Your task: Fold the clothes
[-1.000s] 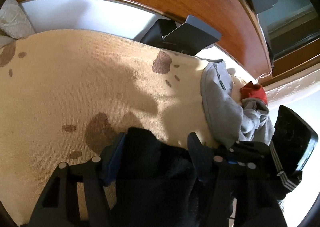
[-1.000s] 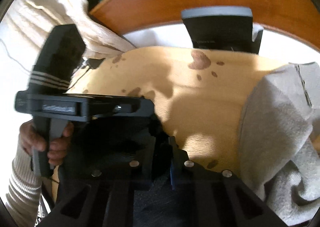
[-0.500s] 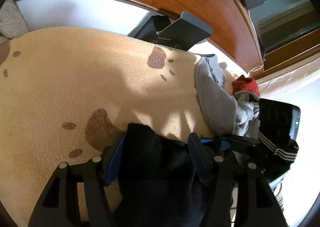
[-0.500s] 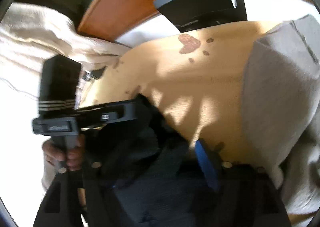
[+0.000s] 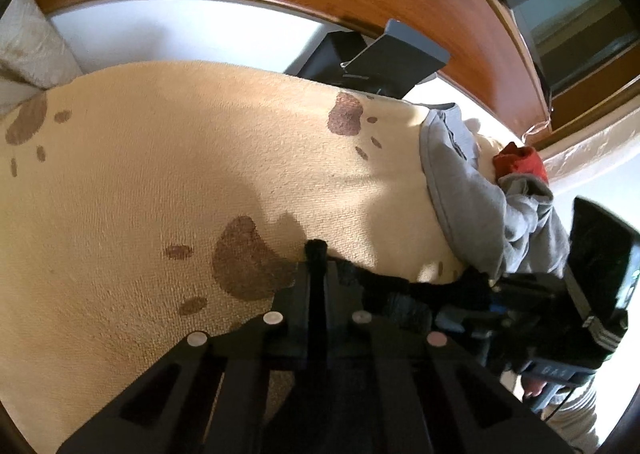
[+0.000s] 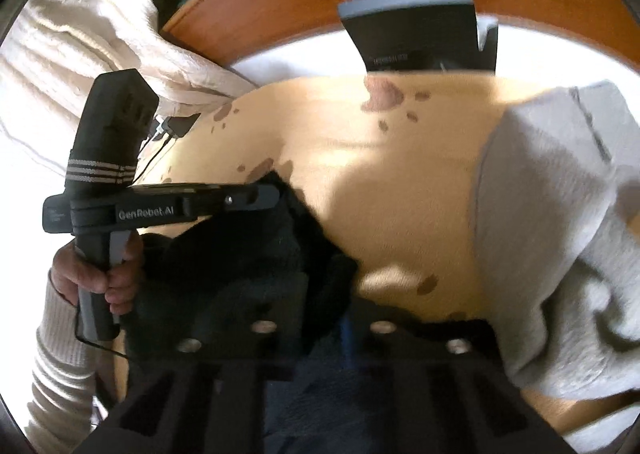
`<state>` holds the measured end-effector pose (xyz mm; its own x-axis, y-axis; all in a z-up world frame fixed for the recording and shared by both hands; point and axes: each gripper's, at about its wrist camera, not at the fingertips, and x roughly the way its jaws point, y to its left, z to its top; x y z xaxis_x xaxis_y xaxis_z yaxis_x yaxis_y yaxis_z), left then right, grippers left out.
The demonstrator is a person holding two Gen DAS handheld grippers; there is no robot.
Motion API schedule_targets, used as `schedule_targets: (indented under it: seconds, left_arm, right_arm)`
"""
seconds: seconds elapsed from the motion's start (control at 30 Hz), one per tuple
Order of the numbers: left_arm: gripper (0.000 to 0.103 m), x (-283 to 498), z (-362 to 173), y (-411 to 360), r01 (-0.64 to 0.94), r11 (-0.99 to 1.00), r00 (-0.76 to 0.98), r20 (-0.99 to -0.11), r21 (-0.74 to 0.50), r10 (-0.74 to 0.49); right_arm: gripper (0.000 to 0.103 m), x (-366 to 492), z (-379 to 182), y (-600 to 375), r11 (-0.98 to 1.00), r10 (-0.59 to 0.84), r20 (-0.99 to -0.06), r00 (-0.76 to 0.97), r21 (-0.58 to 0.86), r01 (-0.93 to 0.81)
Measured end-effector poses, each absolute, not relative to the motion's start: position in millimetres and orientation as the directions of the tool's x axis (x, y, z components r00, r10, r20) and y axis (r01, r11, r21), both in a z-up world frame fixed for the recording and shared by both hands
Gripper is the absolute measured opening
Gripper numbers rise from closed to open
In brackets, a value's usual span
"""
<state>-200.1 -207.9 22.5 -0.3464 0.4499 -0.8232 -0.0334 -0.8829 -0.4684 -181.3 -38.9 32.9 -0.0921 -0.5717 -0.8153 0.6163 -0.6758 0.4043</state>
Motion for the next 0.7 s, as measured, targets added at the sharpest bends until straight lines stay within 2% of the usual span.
schedule_targets:
  seconds: [0.3, 0.4, 0.47, 0.53, 0.6, 0.63, 0.67, 0.7]
  left_arm:
    - [0.005, -196, 52, -233, 0.011, -0.876, -0.457, -0.782, -0.482, 0.424]
    - [0.005, -194, 66, -240, 0.008, -0.867, -0.496, -0.754, -0.499, 0.43]
    - [0.005, -190, 75, -244, -0.006, -0.86, -0.515, -0.735, -0.51, 0.44]
    - [0.005, -186, 81, -246, -0.014, -0.854, -0.529, -0.721, -0.521, 0.448]
    - [0.005, -181, 87, -248, -0.022, -0.846, -0.541, -0.705, -0.533, 0.459]
    - [0.005, -179, 90, -249, -0.027, -0.841, -0.546, -0.697, -0.54, 0.465]
    - [0.005, -178, 91, -249, -0.031, -0.841, -0.548, -0.694, -0.54, 0.466]
    - [0.005, -177, 93, -249, -0.034, -0.841, -0.55, -0.693, -0.54, 0.466]
  right_arm:
    - [0.011, -190, 83, -45, -0.662, -0.621, -0.756, -0.209, 0.362, 0.656]
    - [0.011, -199, 94, -46, -0.651, -0.644, -0.738, -0.201, 0.39, 0.652]
    - [0.012, -208, 90, -45, -0.631, -0.667, -0.733, -0.136, 0.458, 0.626]
    - [0.014, -211, 82, -41, -0.657, -0.642, -0.755, -0.133, 0.452, 0.603]
    - [0.031, -213, 69, -35, -0.685, -0.611, -0.781, -0.129, 0.441, 0.579]
    - [0.054, -212, 64, -30, -0.693, -0.608, -0.784, -0.123, 0.45, 0.564]
    - [0.07, -212, 58, -27, -0.696, -0.614, -0.781, -0.113, 0.469, 0.543]
    - [0.072, -215, 53, -23, -0.69, -0.632, -0.769, -0.095, 0.502, 0.522]
